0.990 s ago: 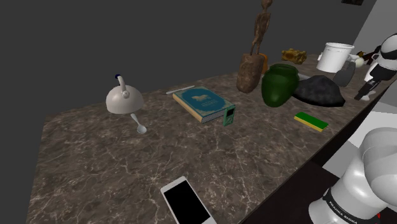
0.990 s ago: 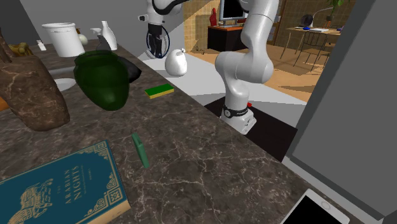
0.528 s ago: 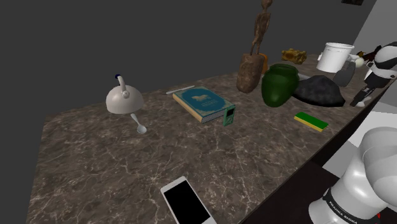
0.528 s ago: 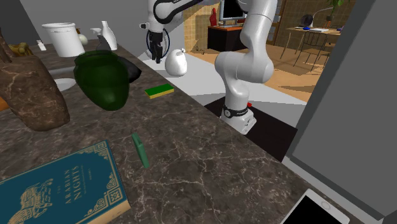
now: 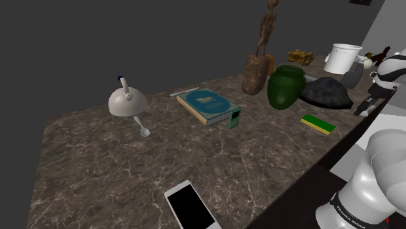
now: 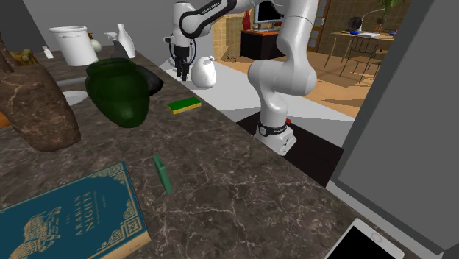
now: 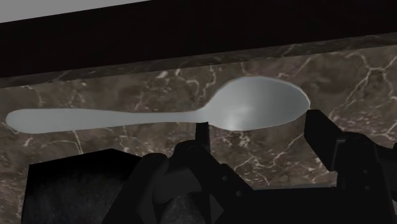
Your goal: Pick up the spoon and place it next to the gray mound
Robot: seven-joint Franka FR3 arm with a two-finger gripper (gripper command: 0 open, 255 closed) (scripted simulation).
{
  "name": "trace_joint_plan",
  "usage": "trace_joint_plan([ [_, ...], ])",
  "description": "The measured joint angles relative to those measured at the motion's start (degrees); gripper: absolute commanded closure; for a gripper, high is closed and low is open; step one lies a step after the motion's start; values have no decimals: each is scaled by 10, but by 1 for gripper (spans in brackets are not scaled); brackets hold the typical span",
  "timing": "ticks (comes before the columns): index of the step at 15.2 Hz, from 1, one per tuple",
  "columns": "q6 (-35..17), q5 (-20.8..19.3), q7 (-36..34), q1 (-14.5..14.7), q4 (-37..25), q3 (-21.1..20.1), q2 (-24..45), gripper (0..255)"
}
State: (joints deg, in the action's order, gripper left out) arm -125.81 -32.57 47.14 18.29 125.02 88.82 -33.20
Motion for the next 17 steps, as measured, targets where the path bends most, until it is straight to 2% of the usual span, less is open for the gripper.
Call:
trace_joint_plan([
  [6,-39,-21,-8,37,16,54,-4,255],
  [13,-44,-24,-9,43,17,61,-5,255],
  [14,-44,-24,-9,43,17,61,-5,0],
  [17,-44,-24,-9,43,17,61,-5,0],
])
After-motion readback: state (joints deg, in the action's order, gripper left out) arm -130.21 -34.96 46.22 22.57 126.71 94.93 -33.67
